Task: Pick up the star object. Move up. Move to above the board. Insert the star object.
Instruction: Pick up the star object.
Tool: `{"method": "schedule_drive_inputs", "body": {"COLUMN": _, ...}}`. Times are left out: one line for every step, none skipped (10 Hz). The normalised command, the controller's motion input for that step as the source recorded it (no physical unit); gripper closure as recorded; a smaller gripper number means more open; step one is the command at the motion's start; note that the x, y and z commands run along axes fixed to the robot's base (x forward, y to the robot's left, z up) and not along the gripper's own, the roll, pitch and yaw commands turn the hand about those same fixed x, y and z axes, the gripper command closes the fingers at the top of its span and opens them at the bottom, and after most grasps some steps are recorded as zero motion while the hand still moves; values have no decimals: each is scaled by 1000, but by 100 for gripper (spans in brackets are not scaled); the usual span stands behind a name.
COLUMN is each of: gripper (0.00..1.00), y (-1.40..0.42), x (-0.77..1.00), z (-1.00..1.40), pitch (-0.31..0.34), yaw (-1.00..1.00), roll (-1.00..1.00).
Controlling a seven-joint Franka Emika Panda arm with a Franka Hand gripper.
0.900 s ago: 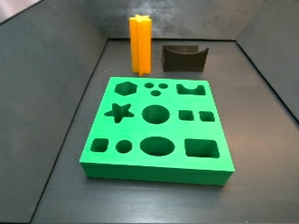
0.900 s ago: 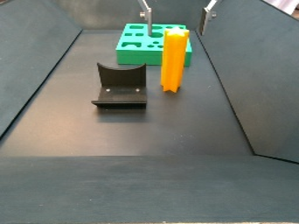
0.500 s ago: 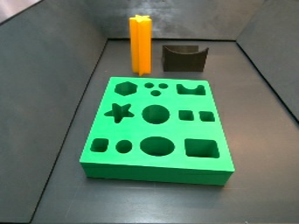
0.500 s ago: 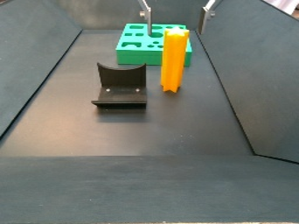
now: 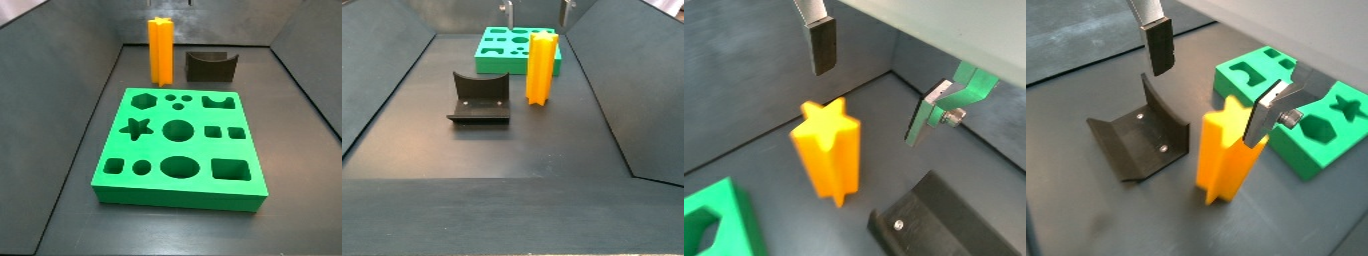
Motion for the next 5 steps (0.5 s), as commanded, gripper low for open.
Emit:
{"method": "schedule_drive_inputs", "body": {"gripper": 0, "y": -449, "x": 34, "z": 0, "pitch": -16, "yaw": 374, "roll": 74}}
{"method": "schedule_drive_inputs", "body": {"gripper": 0, "y": -409, "x": 17, "z": 0, "pitch": -9, "yaw": 403, "roll": 64}}
{"method": "schedule_drive_inputs", "body": {"gripper": 0, "y": -323, "x": 0, "z": -51, "pitch": -46, "yaw": 391, "roll": 21}}
{"method": "schedule_drive_inputs", "body": {"gripper": 0, "y": -197, "x": -11, "z": -163, "pitch": -71, "yaw": 377, "roll": 0}}
{"method": "schedule_drive_inputs", "body": {"gripper": 0, "y": -20, "x": -146, "z": -320, "pitch": -107, "yaw": 383, "roll": 0}}
